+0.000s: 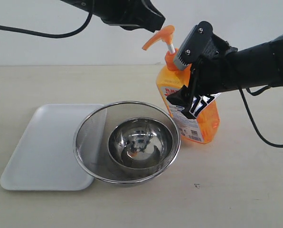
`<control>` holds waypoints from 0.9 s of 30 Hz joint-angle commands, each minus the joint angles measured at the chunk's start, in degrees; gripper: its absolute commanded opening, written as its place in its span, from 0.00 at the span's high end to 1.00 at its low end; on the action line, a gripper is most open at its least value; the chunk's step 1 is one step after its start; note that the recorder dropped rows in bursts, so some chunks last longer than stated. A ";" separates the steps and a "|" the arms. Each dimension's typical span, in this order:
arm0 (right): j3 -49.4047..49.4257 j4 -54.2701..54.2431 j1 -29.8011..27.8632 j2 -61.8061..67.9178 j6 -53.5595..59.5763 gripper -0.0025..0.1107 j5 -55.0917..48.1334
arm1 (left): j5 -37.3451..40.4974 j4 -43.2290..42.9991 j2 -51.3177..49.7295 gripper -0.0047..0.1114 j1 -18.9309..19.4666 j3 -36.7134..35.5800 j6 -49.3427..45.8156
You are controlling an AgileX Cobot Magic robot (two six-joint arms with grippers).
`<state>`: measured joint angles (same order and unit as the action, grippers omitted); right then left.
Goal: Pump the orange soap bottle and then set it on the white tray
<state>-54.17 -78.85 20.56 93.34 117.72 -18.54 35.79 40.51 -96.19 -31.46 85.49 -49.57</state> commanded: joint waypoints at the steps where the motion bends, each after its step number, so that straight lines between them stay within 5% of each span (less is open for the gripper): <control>1: -0.16 0.28 -0.04 -0.69 -0.49 0.98 -1.16 | -0.44 0.79 -0.65 0.92 -0.25 -0.19 0.57; 27: -0.16 0.28 -0.04 -0.69 -0.72 0.98 -1.27 | 1.57 1.05 -3.66 0.92 -0.37 -0.19 2.04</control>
<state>-54.17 -78.82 20.56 93.34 116.70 -18.42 35.43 41.90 -98.09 -31.46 85.62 -48.51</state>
